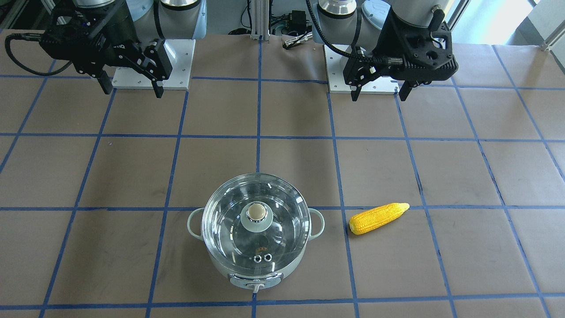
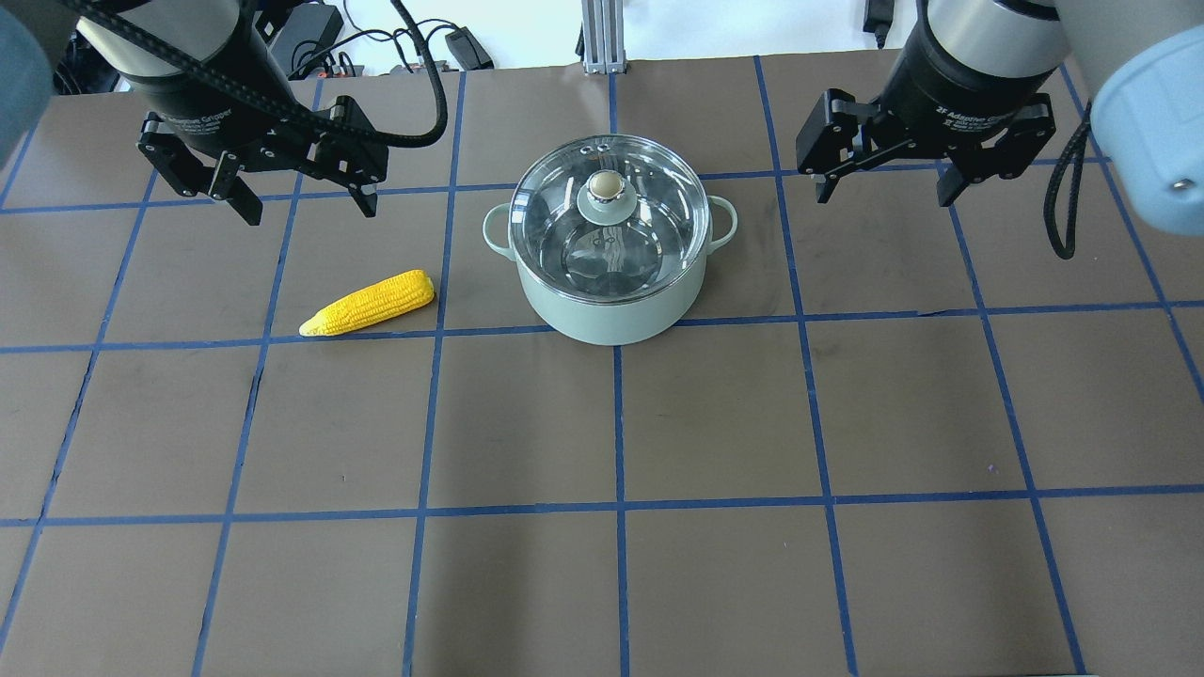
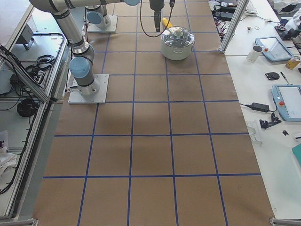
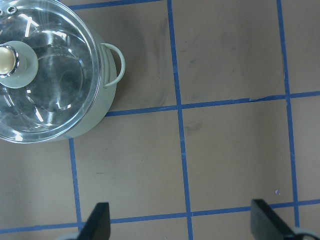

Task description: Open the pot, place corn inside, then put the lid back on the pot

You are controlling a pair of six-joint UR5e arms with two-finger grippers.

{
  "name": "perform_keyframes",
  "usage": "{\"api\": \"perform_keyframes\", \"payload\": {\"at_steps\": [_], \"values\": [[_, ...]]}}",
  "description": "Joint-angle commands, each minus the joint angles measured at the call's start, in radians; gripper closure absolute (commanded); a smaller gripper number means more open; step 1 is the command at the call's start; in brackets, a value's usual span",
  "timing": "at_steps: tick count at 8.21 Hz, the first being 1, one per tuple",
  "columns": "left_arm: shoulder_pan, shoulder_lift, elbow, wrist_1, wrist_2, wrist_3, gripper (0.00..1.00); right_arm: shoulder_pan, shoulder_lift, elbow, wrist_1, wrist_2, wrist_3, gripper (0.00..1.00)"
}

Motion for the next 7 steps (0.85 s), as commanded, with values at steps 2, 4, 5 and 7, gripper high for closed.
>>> {"api": "perform_keyframes", "payload": {"at_steps": [2,4,5,7], "values": [[0.000,0.001,0.001,-0.002,0.001,-0.002,0.00,0.002,0.000,0.000,0.000,0.000,0.000,0.00],[0.003,-0.007,0.001,0.002,-0.002,0.002,0.00,0.003,0.000,0.000,0.000,0.000,0.000,0.00],[0.003,-0.010,0.001,0.005,-0.002,0.033,0.00,0.003,0.003,0.000,0.000,0.000,0.002,0.00],[0.012,-0.031,0.004,0.047,0.001,0.092,0.00,0.005,0.006,0.003,0.005,-0.002,-0.002,0.00]]}}
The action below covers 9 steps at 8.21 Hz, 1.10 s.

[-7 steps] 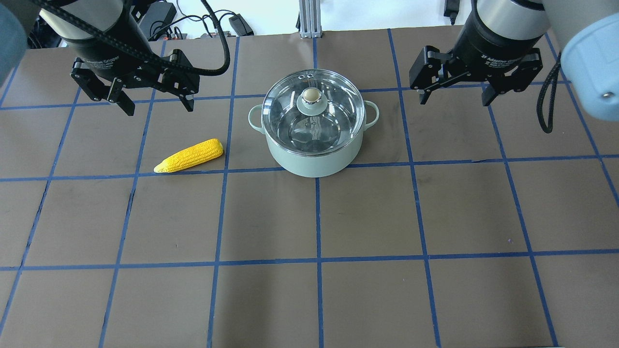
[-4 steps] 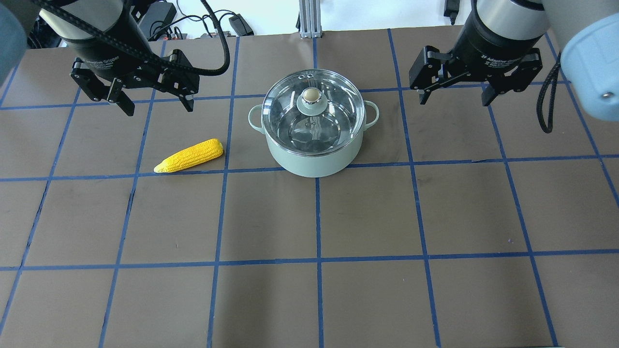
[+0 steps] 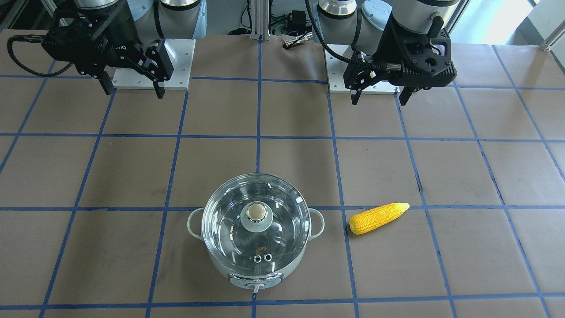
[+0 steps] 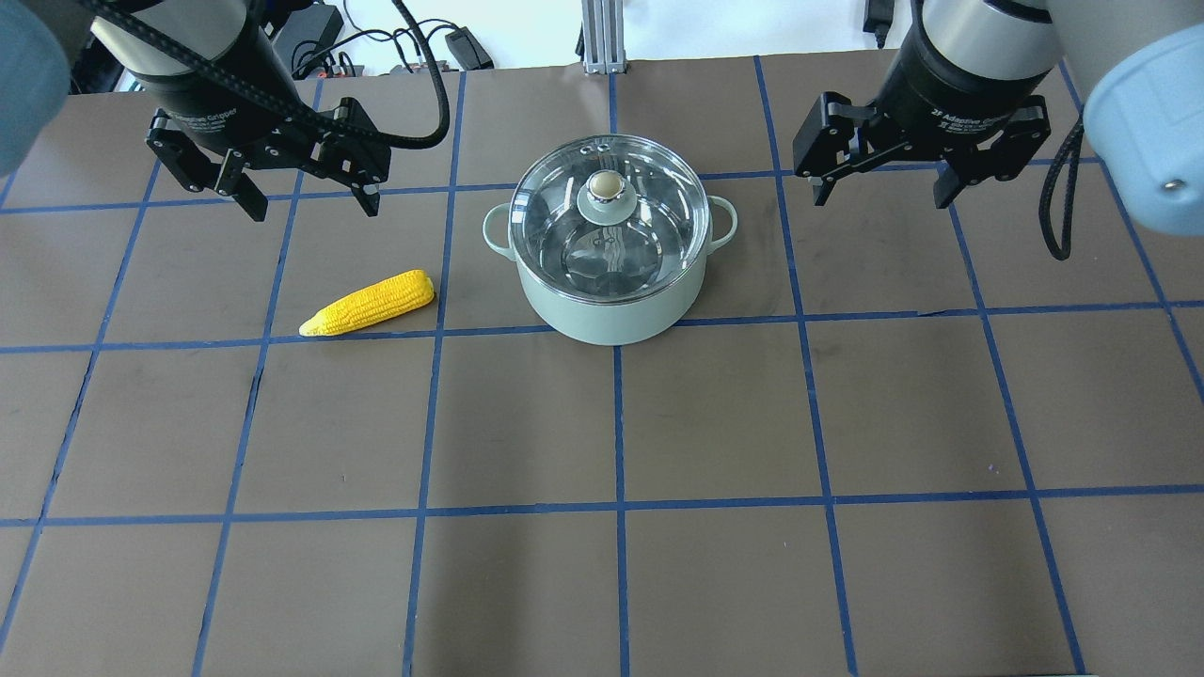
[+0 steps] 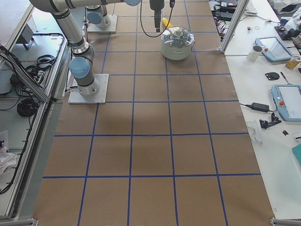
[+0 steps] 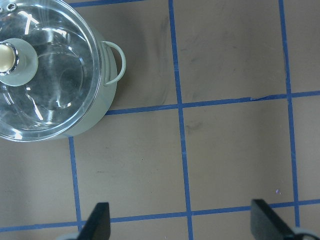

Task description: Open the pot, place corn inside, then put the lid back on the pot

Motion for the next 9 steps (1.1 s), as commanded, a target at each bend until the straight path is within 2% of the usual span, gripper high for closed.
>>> {"api": "perform_keyframes", "payload": {"at_steps": [1,4,5,6,7,8,9], "values": [[0.028,-0.019,0.000,0.055,0.002,0.087,0.00,0.004,0.002,0.002,0.004,0.001,-0.001,0.00],[0.134,-0.080,0.000,0.079,-0.006,0.390,0.00,0.013,0.007,0.008,0.004,-0.004,-0.036,0.00],[0.160,-0.107,-0.012,0.159,-0.006,0.537,0.00,0.016,0.052,-0.001,-0.054,-0.004,-0.054,0.00],[0.165,-0.135,-0.020,0.272,-0.009,0.587,0.00,0.025,0.111,-0.010,-0.144,-0.008,-0.048,0.00],[0.166,-0.176,-0.040,0.326,-0.011,0.686,0.00,0.057,0.163,-0.040,-0.168,-0.005,-0.009,0.00],[0.166,-0.216,-0.072,0.381,0.003,0.963,0.00,0.134,0.264,-0.100,-0.235,-0.019,0.106,0.00],[0.166,-0.230,-0.100,0.418,0.005,1.145,0.00,0.231,0.382,-0.181,-0.266,-0.028,0.259,0.00]]}}
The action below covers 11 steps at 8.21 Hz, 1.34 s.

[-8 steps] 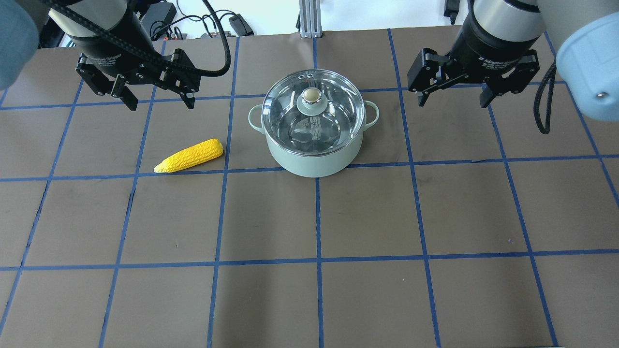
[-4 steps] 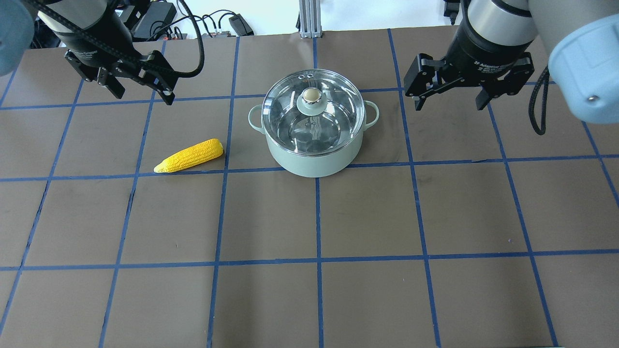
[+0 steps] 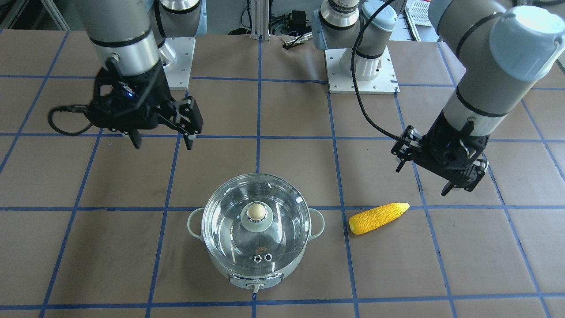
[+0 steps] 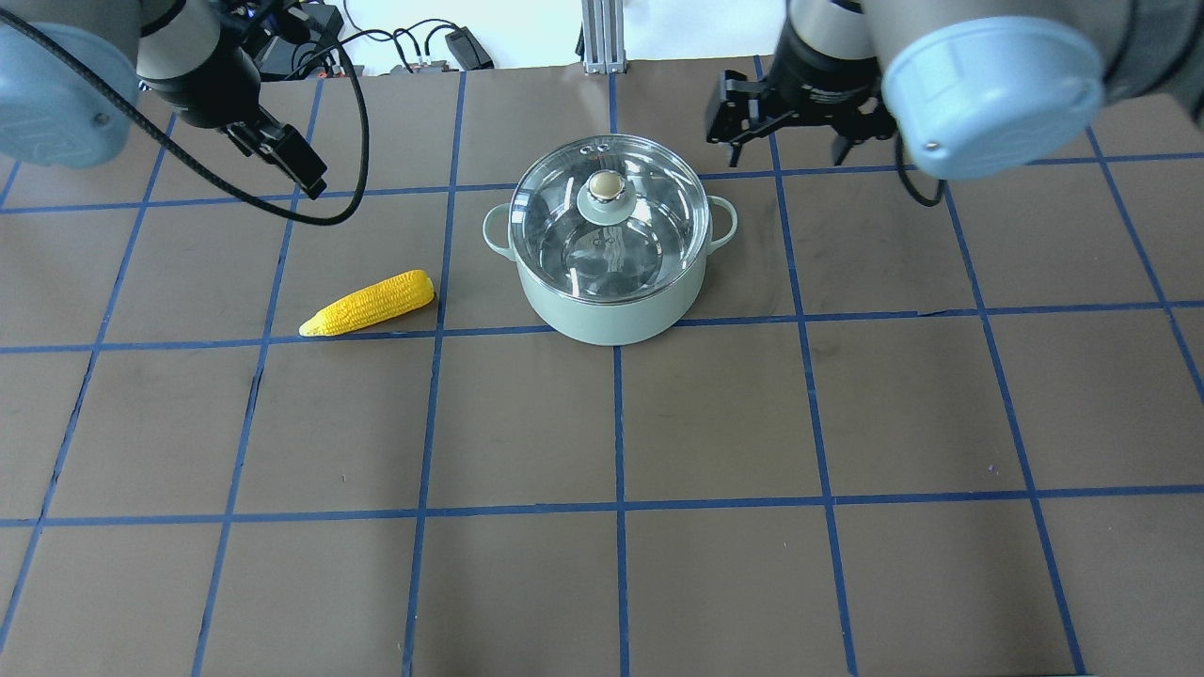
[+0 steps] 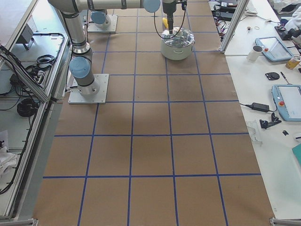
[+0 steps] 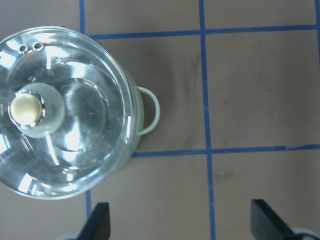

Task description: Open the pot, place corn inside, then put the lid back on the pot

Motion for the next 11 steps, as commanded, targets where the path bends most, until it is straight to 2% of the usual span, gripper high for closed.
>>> {"api": "perform_keyframes", "payload": {"at_steps": [1,3,4,5,7,8,9,10,11], "values": [[0.002,-0.056,-0.071,0.090,0.010,0.372,0.00,0.211,0.278,-0.172,-0.118,-0.049,0.322,0.00],[0.010,-0.135,-0.088,0.107,-0.002,0.400,0.00,0.228,0.362,-0.175,-0.224,-0.048,0.335,0.00],[0.024,-0.182,-0.097,0.175,-0.007,0.481,0.00,0.227,0.385,-0.177,-0.250,-0.051,0.302,0.00],[0.039,-0.221,-0.097,0.227,-0.010,0.500,0.04,0.225,0.396,-0.175,-0.274,-0.051,0.277,0.00],[0.055,-0.243,-0.097,0.228,-0.010,0.489,0.06,0.225,0.401,-0.169,-0.275,-0.051,0.283,0.03],[0.055,-0.252,-0.099,0.228,-0.031,0.488,0.06,0.225,0.401,-0.169,-0.275,-0.050,0.283,0.18],[0.055,-0.252,-0.112,0.213,-0.111,0.497,0.04,0.225,0.399,-0.169,-0.275,-0.046,0.287,0.34],[0.055,-0.254,-0.135,0.213,-0.117,0.503,0.04,0.225,0.395,-0.169,-0.272,-0.045,0.290,0.45],[0.055,-0.266,-0.152,0.213,-0.113,0.503,0.04,0.225,0.391,-0.168,-0.270,-0.046,0.304,0.52]]}}
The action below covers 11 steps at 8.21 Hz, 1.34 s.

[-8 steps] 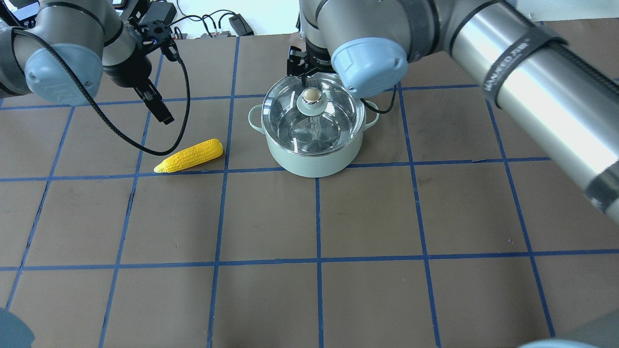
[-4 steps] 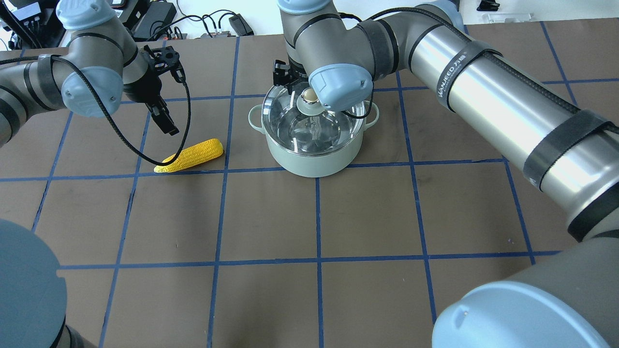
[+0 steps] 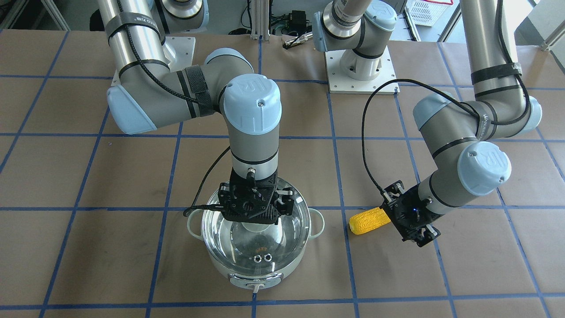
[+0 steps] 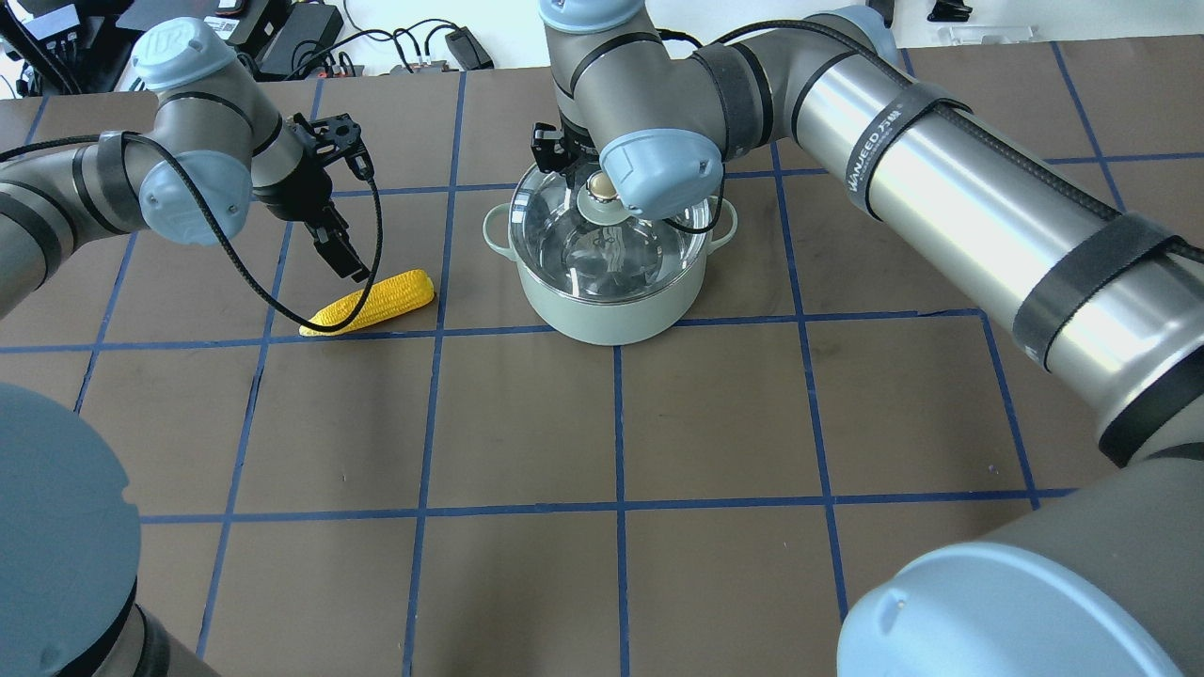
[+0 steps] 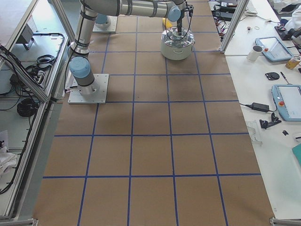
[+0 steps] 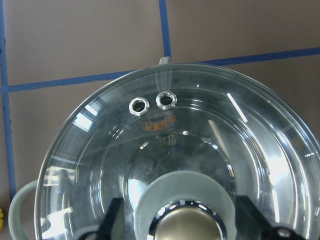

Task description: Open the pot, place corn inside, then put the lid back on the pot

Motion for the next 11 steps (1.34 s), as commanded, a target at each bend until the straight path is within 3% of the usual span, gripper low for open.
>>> {"api": "perform_keyframes", "payload": {"at_steps": [1,3,5,6,8,11], "values": [[0.001,-0.026,-0.036,-0.002,-0.018,0.004,0.05,0.000,-0.007,0.003,0.006,0.005,0.022,0.66],[0.001,-0.040,-0.042,-0.003,0.012,0.000,0.06,0.000,-0.011,0.006,0.008,0.011,0.019,0.82],[0.001,-0.065,-0.051,0.003,0.013,-0.010,0.06,-0.014,-0.056,0.005,0.011,0.011,-0.002,0.84],[0.001,-0.065,-0.053,0.002,0.009,-0.012,0.06,-0.040,-0.106,0.005,0.068,0.012,-0.041,0.84],[-0.001,-0.066,-0.054,-0.005,0.008,-0.007,0.07,-0.147,-0.268,0.017,0.298,0.095,-0.153,0.90],[0.001,-0.074,-0.051,-0.003,0.012,0.003,0.35,-0.297,-0.502,0.141,0.461,0.097,-0.343,0.92]]}}
